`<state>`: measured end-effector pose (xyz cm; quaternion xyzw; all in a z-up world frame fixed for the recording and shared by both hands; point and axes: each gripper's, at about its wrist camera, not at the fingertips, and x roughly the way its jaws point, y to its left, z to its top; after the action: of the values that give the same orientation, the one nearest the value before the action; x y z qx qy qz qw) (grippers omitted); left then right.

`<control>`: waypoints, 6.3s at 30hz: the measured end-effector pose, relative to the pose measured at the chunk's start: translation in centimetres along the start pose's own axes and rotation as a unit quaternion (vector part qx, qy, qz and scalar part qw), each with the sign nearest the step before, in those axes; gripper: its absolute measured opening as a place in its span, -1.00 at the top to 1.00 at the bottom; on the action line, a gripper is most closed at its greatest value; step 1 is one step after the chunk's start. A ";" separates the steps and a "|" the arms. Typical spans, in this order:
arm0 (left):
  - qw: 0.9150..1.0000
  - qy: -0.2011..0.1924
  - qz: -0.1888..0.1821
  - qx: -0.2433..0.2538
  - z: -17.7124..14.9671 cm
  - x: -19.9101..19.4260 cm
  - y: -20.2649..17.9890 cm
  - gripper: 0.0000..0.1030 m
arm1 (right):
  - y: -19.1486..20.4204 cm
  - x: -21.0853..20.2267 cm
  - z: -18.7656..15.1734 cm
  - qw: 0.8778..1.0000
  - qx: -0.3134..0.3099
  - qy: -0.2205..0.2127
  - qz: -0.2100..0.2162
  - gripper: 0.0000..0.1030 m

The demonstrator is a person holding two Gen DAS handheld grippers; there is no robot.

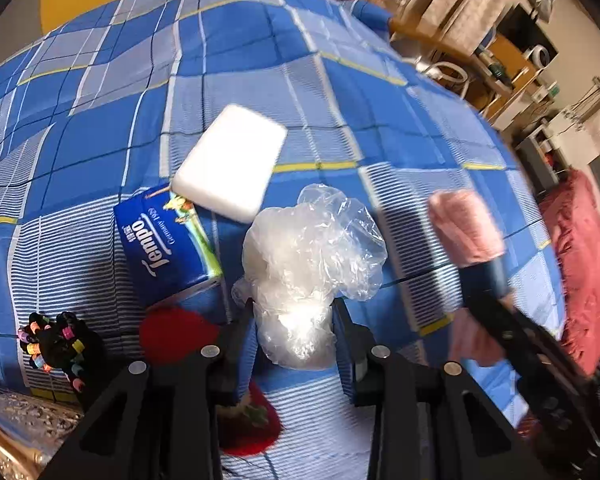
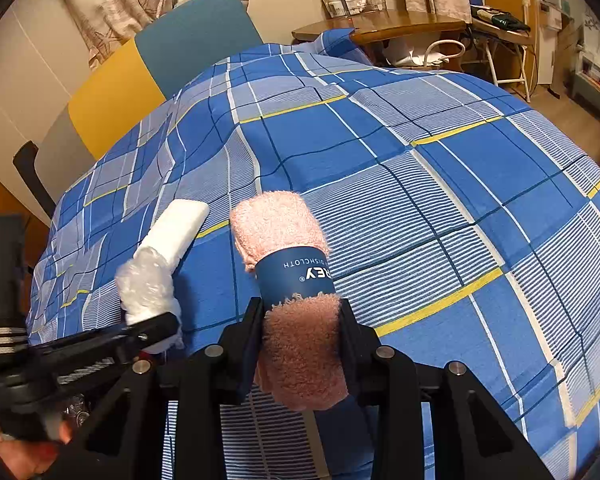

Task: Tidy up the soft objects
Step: 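Grasp the clear plastic bag with the left gripper, then carry the clear plastic bag into the gold tray and open the left gripper, then carry the pink rolled towel into the gold tray and open the right gripper, then move both tools back toward the red plush toy and black hair ties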

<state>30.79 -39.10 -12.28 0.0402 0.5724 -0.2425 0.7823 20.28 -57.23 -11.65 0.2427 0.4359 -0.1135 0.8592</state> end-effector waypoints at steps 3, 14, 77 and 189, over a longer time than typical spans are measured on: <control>1.000 -0.026 -0.017 0.005 -0.3 -1.8 -0.5 0.33 | 0.0 0.0 0.0 1.000 -0.002 -0.001 0.000 0.31; 0.993 -0.077 -0.088 -0.002 -1.9 -7.8 -1.4 0.33 | 0.3 0.2 -0.1 1.000 -0.011 -0.003 -0.008 0.31; 0.953 -0.059 0.089 -0.283 -27.8 -19.3 43.9 0.29 | 9.7 -11.8 -7.1 0.975 -0.128 -0.180 -0.018 0.31; 0.951 -0.197 -0.031 -0.235 -33.0 -24.0 31.3 0.06 | 39.0 -14.7 -21.1 0.916 -0.354 -0.090 0.167 -0.24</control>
<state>9.78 7.65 -8.34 -0.2110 0.4484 -0.1282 0.8591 12.74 -13.18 1.92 -0.0193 0.3216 0.1726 0.9308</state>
